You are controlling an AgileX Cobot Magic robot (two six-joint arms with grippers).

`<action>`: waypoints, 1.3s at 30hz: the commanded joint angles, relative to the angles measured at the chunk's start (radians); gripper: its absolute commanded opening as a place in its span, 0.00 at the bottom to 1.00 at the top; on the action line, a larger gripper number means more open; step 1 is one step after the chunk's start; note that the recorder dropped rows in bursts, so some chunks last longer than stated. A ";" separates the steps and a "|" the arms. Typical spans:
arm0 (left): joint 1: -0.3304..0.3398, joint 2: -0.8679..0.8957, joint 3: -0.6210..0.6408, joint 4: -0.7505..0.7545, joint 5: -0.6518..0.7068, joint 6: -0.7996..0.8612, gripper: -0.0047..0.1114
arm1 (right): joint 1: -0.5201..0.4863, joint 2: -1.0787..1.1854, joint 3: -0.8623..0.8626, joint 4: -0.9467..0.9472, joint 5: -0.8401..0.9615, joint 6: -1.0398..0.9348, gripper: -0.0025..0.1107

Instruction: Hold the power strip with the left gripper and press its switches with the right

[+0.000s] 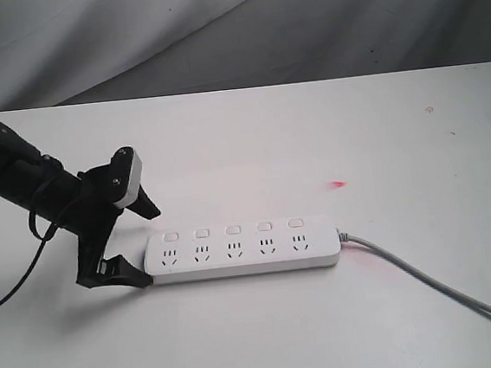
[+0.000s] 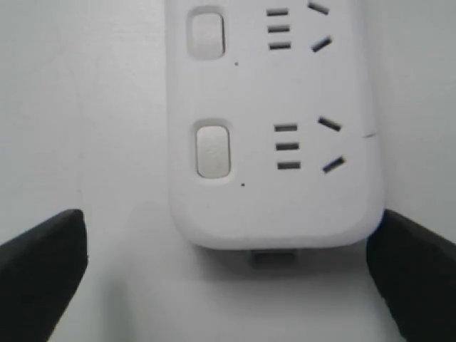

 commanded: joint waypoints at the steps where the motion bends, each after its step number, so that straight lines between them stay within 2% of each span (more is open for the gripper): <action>1: 0.003 -0.118 -0.002 -0.007 -0.001 -0.014 0.94 | -0.008 -0.005 0.004 0.000 -0.011 0.000 0.02; 5: 0.003 -0.264 -0.002 -0.007 -0.038 -0.034 0.93 | -0.008 -0.005 0.004 0.000 -0.011 0.000 0.02; 8: 0.003 -0.378 -0.002 -0.023 -0.073 -0.039 0.86 | -0.008 -0.005 0.004 0.000 -0.011 0.000 0.02; 10: 0.003 -0.436 -0.002 -0.044 -0.096 -0.039 0.75 | -0.008 -0.005 0.004 0.000 -0.011 0.000 0.02; 19: 0.003 -0.630 -0.002 -0.071 -0.199 -0.077 0.05 | -0.008 -0.005 0.004 0.000 -0.011 0.000 0.02; 23: 0.003 -0.707 -0.002 -0.071 -0.227 -0.207 0.04 | -0.008 -0.005 0.004 0.000 -0.011 0.000 0.02; 34: 0.003 -0.982 -0.002 -0.072 -0.227 -0.841 0.04 | -0.008 -0.005 0.004 0.000 -0.011 0.000 0.02; 39: 0.003 -1.093 -0.002 -0.071 -0.199 -0.966 0.04 | -0.008 -0.005 0.004 0.000 -0.011 0.000 0.02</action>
